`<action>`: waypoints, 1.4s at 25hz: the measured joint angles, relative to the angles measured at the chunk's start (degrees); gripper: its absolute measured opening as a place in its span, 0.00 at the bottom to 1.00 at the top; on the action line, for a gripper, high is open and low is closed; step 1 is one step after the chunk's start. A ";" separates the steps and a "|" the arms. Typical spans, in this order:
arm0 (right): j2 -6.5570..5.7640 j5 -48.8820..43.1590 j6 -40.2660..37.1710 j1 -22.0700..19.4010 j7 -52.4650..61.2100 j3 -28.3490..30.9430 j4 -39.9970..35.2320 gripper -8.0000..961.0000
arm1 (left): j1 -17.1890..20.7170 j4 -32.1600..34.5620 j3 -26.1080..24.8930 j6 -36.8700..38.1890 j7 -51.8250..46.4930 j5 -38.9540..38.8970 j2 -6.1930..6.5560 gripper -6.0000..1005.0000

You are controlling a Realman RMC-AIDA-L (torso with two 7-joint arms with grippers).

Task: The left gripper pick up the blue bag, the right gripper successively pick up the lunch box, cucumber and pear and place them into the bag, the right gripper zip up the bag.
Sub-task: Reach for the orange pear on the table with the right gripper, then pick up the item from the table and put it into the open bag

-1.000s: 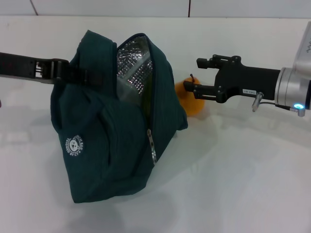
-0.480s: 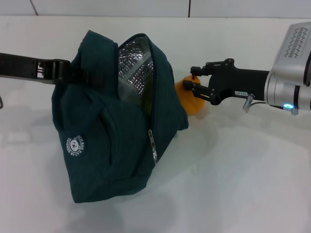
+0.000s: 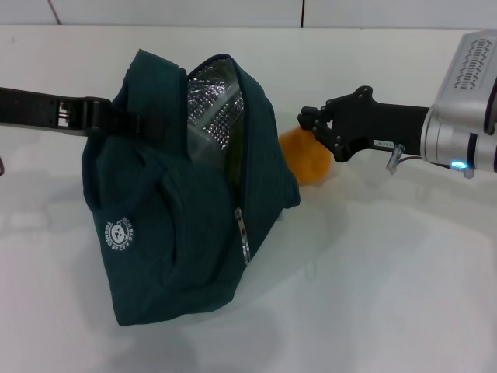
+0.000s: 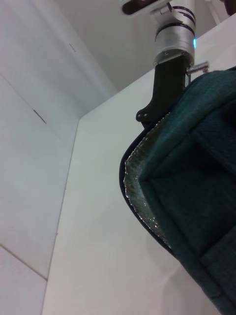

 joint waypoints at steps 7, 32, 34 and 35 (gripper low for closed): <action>0.00 0.01 -0.26 0.03 0.00 0.00 -0.06 0.07 | 0.07 -0.01 0.00 -0.09 0.02 0.00 0.00 0.05; -0.75 0.66 -2.84 -6.30 1.09 0.80 -10.20 0.03 | 0.36 -0.01 0.00 -0.06 0.02 -0.89 -0.08 0.05; -0.84 0.46 -3.31 -7.08 1.49 0.80 -11.79 0.03 | 0.47 -0.01 0.00 -0.06 0.02 -0.89 -0.09 0.05; -0.88 0.45 -3.54 -7.38 1.68 0.80 -12.38 0.03 | 0.49 -0.01 0.00 -0.06 0.02 -0.89 -0.09 0.05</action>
